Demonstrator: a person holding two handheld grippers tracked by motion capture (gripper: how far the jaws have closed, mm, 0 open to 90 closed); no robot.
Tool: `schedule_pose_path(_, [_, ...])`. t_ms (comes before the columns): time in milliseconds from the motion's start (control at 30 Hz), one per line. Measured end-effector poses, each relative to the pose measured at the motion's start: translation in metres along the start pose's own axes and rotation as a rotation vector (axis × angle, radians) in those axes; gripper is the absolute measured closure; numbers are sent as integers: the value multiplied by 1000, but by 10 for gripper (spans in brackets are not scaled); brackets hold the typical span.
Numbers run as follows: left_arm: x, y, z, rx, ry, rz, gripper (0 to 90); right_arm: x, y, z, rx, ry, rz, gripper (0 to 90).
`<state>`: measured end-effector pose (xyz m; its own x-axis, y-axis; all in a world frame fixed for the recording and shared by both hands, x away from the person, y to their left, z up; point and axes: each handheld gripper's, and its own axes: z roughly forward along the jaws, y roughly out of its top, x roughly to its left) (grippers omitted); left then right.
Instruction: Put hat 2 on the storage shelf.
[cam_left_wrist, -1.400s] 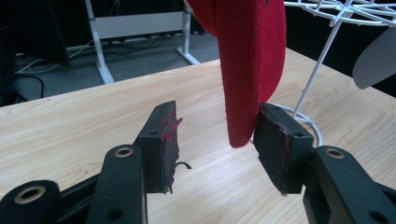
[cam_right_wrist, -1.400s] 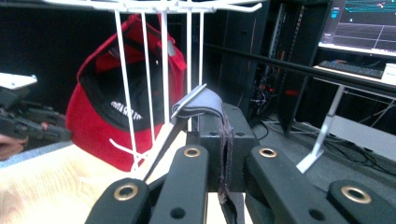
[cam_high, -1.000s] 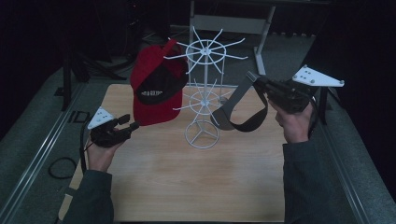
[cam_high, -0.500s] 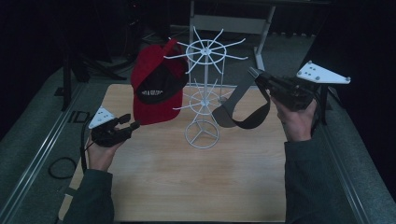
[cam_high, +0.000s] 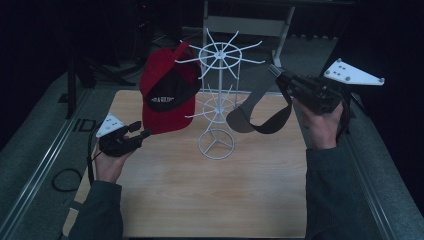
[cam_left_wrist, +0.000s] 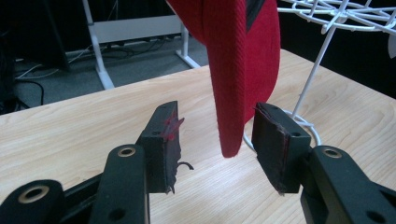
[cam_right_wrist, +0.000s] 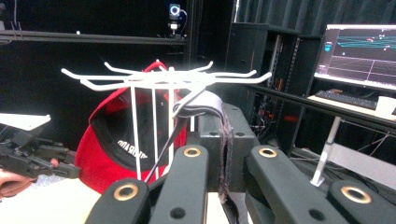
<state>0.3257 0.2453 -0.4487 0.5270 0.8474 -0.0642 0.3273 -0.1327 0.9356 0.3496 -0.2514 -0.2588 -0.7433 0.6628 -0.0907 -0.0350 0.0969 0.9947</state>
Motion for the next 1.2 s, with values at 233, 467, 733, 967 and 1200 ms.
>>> schedule_pose_path(233, [-2, 1, 1, -4, -1, 4, 526, 1, 6, -1, -12, -1, -3, 885])
schedule_pose_path(467, [-2, 1, 1, -1, -4, 5, 527, 3, 18, 3, -36, -1, -9, 885])
schedule_pose_path(733, [-2, 1, 1, 2, -5, 6, 527, 3, 24, 15, -25, -10, -4, 885])
schedule_pose_path(967, [-2, 1, 1, 1, -6, 6, 527, -3, 23, 25, -7, -36, 11, 885])
schedule_pose_path(1200, [-3, 1, 3, 2, -8, 6, 527, -7, 20, 34, 26, -51, 19, 885])
